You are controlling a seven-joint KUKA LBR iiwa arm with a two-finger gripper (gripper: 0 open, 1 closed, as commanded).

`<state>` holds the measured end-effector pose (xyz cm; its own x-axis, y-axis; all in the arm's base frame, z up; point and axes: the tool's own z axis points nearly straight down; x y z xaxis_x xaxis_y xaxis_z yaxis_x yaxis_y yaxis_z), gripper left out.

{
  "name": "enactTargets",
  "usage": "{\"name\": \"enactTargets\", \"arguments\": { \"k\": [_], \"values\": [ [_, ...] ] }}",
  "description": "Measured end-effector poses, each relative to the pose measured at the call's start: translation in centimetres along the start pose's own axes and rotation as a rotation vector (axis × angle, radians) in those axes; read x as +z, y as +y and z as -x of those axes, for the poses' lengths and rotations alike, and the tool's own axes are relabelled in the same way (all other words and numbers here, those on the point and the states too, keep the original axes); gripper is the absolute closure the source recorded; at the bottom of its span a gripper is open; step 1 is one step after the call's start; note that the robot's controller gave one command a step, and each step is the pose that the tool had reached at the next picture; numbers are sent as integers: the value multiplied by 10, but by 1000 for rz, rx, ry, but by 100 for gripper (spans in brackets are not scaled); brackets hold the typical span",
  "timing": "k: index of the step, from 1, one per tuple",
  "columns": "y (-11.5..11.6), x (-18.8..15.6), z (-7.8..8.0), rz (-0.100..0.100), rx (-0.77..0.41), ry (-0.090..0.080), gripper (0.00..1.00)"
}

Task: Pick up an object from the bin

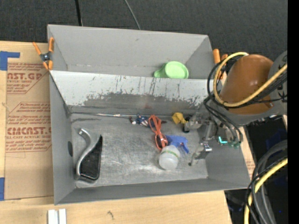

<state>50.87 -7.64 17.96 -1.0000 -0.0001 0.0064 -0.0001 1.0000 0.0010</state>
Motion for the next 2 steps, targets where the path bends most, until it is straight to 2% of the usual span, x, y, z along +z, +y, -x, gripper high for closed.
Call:
{"name": "enactTargets", "arguments": {
  "k": [1,2],
  "values": [
    [0,-3,2,-1,-1,-7,0],
    [17,34,18,-2,-69,-12,0]
  ]
}}
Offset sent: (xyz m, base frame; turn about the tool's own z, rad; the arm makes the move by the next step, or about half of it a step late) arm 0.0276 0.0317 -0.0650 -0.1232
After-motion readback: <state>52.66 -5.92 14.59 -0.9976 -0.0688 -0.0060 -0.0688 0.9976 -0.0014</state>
